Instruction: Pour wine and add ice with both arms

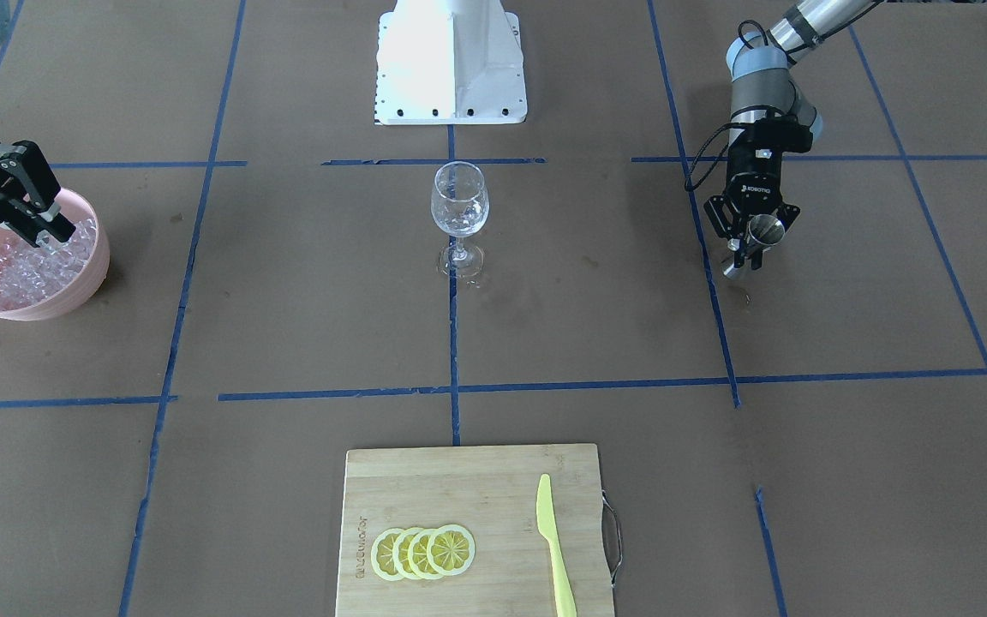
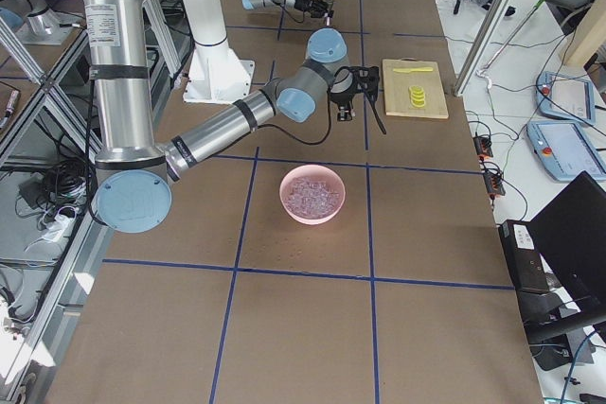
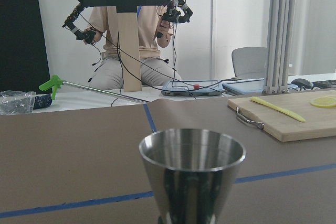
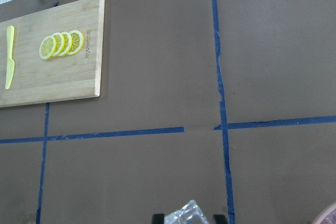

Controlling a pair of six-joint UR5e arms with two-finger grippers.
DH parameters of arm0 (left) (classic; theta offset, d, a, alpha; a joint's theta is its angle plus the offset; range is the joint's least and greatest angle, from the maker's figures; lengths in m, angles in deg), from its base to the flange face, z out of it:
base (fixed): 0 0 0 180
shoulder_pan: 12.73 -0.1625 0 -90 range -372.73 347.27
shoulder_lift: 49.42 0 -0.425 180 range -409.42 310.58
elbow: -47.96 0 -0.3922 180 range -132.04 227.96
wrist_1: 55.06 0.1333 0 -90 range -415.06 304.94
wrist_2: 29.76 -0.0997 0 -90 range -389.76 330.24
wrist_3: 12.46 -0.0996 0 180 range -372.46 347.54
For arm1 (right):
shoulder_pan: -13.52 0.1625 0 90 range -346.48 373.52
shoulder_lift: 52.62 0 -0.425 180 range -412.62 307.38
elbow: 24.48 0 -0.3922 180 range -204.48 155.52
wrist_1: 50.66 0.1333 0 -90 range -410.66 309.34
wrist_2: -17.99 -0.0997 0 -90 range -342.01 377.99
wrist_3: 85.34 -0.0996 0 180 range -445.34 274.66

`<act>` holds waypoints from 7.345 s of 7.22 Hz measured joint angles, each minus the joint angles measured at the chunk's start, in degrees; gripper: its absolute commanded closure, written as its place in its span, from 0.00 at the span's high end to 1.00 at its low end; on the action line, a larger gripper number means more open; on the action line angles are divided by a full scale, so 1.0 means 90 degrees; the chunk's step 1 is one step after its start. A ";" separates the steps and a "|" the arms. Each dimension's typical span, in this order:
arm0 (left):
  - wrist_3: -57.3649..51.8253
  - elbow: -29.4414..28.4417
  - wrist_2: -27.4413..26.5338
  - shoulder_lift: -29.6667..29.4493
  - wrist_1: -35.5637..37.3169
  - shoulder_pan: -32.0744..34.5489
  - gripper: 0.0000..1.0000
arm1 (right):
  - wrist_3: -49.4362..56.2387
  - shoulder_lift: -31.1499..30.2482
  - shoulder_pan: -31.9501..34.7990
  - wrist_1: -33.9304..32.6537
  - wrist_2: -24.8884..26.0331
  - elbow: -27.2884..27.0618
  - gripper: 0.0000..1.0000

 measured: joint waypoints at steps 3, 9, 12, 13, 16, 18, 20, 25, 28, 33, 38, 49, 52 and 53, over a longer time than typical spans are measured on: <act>-0.0001 0.0000 0.0033 -0.0002 0.0002 0.0003 0.79 | -0.0675 0.0538 -0.0420 -0.0015 -0.0053 -0.0040 0.00; -0.0299 0.0160 0.0935 0.0182 0.0006 0.0173 1.00 | -0.1638 0.1408 -0.1317 -0.0037 0.0353 -0.0037 0.00; -0.0288 0.0880 0.1599 0.0878 0.0203 0.0189 1.00 | -0.1730 0.1539 -0.1446 -0.0037 0.0389 -0.0026 0.00; -0.0257 0.1271 0.1855 0.1272 0.0346 0.0189 1.00 | -0.1735 0.1576 -0.1539 -0.0037 0.0444 -0.0009 0.00; 0.0177 0.1736 0.3049 0.2057 0.0511 0.0188 1.00 | -0.1738 0.1719 -0.1865 -0.0056 0.0707 0.0018 0.00; 0.0637 0.2287 0.4145 0.2611 0.0531 0.0183 1.00 | -0.1739 0.1728 -0.1977 -0.0073 0.0800 0.0024 0.00; 0.0884 0.2949 0.5089 0.3036 0.0582 0.0246 1.00 | -0.1738 0.1733 -0.2071 -0.0084 0.0865 0.0029 0.00; 0.0922 0.4251 0.7974 0.2829 0.2820 0.2321 1.00 | -0.1941 0.2352 -0.2870 -0.0466 0.1543 0.0143 0.00; 0.0848 0.4229 0.8600 0.2235 0.4017 0.3441 1.00 | -0.2136 0.2816 -0.3366 -0.0708 0.2087 0.0239 0.00; 0.0176 0.3953 0.8749 0.1721 0.4647 0.4380 1.00 | -0.2293 0.3410 -0.4018 -0.0751 0.2814 0.0658 0.00; 0.0146 0.3561 0.8786 0.1478 0.4652 0.4414 1.00 | -0.2305 0.3489 -0.4010 -0.0961 0.2868 0.0647 1.00; -0.2567 0.2004 0.9528 -0.0154 0.6520 0.6399 1.00 | 0.1891 0.2329 -0.1181 -0.3300 0.1159 0.0500 1.00; -0.2793 0.1769 0.9919 -0.0502 0.7845 0.6787 1.00 | 0.3975 0.1847 -0.0364 -0.3978 0.1065 0.0686 1.00; -0.3276 0.1727 1.0042 -0.0595 0.8446 0.6938 1.00 | 0.4610 0.1625 -0.0005 -0.4024 0.0785 0.0866 1.00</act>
